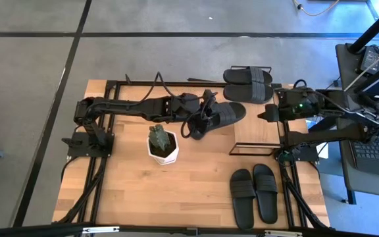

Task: Pick and place slides into the shelf
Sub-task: Put the black slide on the shelf

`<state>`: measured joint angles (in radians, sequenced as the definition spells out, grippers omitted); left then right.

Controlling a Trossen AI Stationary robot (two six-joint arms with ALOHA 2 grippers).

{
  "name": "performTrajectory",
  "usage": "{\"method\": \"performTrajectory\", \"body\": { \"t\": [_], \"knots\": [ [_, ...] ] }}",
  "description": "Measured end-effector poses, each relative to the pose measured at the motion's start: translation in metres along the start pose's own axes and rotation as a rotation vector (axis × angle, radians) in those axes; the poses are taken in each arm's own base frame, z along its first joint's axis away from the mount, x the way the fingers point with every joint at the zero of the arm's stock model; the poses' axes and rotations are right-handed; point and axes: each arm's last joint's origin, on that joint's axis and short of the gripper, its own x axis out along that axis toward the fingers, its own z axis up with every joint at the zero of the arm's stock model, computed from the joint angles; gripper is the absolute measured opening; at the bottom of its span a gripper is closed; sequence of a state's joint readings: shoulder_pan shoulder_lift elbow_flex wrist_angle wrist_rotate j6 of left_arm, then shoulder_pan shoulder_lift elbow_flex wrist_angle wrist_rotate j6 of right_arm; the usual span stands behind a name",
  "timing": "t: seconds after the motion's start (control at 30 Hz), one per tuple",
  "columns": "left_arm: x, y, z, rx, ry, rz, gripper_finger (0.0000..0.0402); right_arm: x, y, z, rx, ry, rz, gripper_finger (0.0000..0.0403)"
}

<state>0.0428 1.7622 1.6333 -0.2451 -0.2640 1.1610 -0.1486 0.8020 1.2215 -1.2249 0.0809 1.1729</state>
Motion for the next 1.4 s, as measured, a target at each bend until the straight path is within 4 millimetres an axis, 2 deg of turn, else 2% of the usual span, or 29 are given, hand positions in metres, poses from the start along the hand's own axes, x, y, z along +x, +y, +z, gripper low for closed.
{"method": "performTrajectory", "body": {
  "t": [0.2, 0.53, 0.7, 0.93, 1.4],
  "knots": [
    [-0.001, -0.002, 0.005, 0.005, -0.005, -0.004, 0.0000, 0.013, -0.008, 0.003, -0.022, -0.034, 0.136, 0.0177],
    [-0.002, -0.002, 0.004, 0.001, 0.021, 0.003, 0.0000, 0.046, -0.024, 0.010, 0.013, -0.054, 0.262, 0.0177],
    [-0.002, -0.004, 0.004, 0.007, 0.038, -0.003, 0.0000, 0.049, -0.022, 0.017, 0.011, -0.085, 0.320, 0.0177],
    [-0.002, -0.004, 0.004, 0.009, 0.054, -0.001, 0.0000, 0.051, -0.022, 0.020, 0.003, -0.101, 0.315, 0.0177],
    [-0.003, -0.001, 0.005, -0.004, 0.061, 0.043, 0.0000, 0.078, -0.008, 0.032, -0.007, -0.016, 0.347, 0.0177]
  ]
}}
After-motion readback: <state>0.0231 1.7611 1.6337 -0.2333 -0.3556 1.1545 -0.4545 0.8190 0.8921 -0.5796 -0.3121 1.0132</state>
